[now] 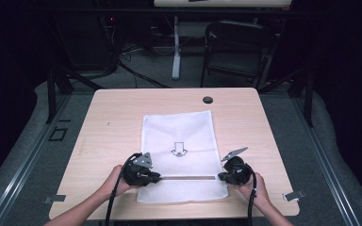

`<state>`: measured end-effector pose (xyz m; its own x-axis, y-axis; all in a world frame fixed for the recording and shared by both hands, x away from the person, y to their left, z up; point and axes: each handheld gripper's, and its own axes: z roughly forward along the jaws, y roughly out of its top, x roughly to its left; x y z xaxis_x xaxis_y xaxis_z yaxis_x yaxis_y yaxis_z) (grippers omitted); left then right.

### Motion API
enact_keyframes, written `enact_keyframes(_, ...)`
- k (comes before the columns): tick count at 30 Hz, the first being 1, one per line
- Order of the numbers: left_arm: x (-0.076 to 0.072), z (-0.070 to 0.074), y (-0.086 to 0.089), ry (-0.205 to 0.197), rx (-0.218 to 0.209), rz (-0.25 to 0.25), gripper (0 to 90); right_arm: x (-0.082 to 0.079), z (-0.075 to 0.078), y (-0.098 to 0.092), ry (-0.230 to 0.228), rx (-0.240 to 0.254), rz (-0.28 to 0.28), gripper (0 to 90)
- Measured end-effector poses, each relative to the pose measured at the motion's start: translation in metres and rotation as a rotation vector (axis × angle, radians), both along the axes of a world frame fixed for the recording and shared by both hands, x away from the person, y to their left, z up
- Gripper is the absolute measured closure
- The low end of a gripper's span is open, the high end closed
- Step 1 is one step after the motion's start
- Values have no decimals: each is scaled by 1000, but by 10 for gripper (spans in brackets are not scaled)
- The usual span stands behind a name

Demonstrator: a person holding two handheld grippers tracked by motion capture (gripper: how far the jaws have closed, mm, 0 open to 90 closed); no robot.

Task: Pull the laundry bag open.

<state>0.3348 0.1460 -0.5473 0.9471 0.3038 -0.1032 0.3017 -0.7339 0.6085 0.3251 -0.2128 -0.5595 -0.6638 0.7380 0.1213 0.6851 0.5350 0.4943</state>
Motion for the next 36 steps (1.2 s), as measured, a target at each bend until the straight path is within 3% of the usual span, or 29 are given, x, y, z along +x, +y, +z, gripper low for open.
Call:
enact_keyframes(10,-2,1,11,-1,-11,20,817,0,0,0,0,3,1,900)
enact_keyframes(23,-3,1,21,-2,6,35,817,1,-1,0,-4,11,-5,900)
enact_keyframes(36,-5,-2,41,18,4,56,817,0,0,0,3,-3,-4,900)
